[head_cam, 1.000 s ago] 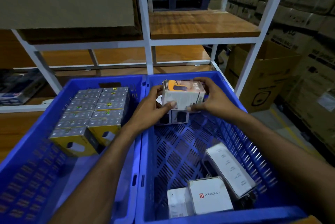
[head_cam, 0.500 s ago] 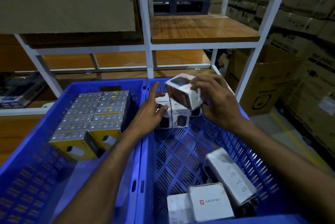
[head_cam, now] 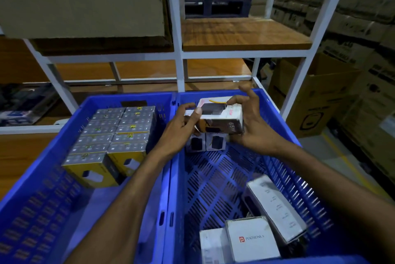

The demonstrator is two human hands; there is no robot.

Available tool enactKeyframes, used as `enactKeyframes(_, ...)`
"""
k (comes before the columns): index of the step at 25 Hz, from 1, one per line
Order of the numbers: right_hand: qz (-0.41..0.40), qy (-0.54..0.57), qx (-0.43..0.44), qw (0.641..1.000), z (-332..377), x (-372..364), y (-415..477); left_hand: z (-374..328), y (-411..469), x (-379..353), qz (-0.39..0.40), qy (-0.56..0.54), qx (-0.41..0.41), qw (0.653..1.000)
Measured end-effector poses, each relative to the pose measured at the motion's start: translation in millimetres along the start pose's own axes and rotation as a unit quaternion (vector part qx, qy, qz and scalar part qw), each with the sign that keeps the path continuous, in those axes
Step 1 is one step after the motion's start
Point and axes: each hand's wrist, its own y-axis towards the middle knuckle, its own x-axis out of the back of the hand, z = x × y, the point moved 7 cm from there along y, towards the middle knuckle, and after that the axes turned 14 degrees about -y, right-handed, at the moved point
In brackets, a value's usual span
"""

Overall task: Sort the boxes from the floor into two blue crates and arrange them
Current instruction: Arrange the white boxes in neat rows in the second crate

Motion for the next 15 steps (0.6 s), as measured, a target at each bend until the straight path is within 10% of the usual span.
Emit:
enactKeyframes(7,-0.012,0.146,-0.108,0.983,-14.4,6.9,1.6,21.2,6.3,-7.3,0.082,0.080,0.020,0.993)
enactKeyframes(10,0.001,-0.043,-0.033,0.999,-3.3,17.4,1.1,21.2,7.5,-5.5,0.075,0.100,-0.020,0.992)
enactKeyframes(15,-0.098,-0.305,0.199,0.926,17.4,26.8,-28.6,17.8,13.7,1.8,0.014,0.132,-0.063,0.989)
